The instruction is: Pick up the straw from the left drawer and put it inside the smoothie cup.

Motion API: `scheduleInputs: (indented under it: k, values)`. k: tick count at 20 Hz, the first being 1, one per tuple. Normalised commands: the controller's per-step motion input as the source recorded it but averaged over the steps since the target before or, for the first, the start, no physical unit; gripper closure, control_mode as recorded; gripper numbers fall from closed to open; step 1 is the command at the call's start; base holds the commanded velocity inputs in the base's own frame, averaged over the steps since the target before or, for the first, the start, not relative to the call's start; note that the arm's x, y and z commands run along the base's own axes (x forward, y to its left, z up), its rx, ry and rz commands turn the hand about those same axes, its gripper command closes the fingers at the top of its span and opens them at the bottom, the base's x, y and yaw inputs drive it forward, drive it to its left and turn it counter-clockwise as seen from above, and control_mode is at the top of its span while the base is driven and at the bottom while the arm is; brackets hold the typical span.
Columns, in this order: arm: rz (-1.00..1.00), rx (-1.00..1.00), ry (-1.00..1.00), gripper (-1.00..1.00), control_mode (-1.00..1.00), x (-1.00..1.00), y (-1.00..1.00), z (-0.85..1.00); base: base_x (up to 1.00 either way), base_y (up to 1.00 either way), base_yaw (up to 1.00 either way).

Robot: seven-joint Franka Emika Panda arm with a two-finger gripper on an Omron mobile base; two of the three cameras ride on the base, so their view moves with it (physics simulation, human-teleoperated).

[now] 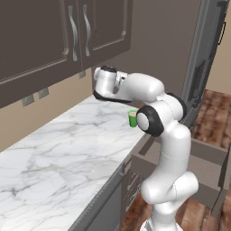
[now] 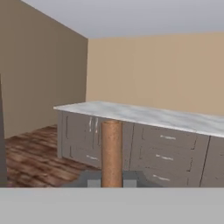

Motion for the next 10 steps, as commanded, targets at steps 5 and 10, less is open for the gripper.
scheduleInputs:
  k: [5,10]
  values:
    - [0.05,-0.03,0.00,1.00,-1.00,0.05,0.00,0.00,0.00,0.00,0.00]
    - [0.06,-0.03,-0.02,1.00,-1.00,0.00,0.00,0.00,0.00,0.00,0.00]
